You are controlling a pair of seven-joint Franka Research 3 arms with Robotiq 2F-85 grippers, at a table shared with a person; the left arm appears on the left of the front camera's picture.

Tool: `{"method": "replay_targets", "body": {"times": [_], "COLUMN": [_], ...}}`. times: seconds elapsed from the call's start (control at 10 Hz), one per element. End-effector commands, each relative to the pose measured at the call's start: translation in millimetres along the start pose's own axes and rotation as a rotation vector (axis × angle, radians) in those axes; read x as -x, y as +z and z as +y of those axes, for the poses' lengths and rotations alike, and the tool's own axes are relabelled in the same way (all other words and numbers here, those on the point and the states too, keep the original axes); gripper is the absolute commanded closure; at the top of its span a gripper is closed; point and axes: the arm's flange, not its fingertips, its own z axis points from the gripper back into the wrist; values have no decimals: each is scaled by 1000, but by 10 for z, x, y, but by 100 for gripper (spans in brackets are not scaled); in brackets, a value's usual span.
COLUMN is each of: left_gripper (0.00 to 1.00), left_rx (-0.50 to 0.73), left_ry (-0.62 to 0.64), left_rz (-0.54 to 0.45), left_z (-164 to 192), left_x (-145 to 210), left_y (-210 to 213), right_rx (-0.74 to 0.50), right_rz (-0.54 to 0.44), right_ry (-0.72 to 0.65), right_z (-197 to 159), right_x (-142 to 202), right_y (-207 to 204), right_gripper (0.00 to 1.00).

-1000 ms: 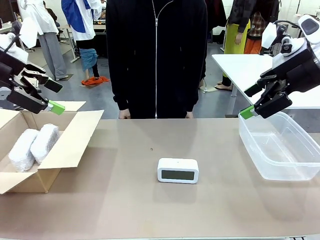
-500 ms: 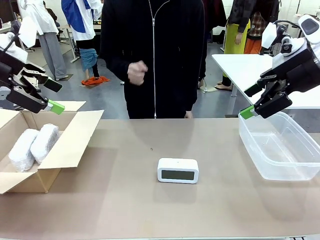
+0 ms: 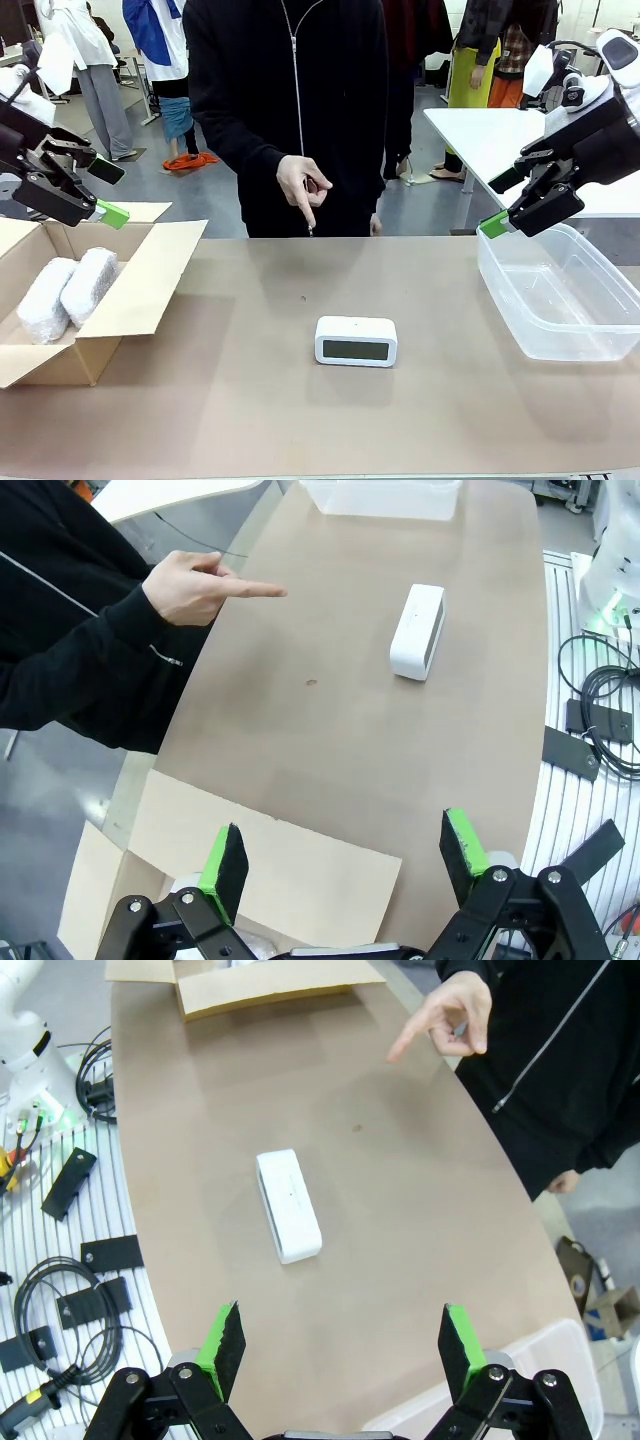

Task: Separate and place wrapped and unwrapped clocks.
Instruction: Pick up the Digital clock indicated by the person.

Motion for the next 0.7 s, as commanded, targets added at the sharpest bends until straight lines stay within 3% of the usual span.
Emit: {"method": "replay_targets", "body": {"times": [0.0,0.6], "left_gripper": [0,0], "left_rx": [-2,-2], "left_ry": [13,13], "left_rz": [-18,-18], "left_z": [-11,-11], "left_x": [-20,-20], "left_y": [-9,-9], "right_rx": [-21,-21], "right_rz": [-17,-17], "right_ry": [-15,-15], "right_z": [-1,-1], "right_x": [-4,-4], "right_y": [-19,-19], "right_gripper": [0,0]}}
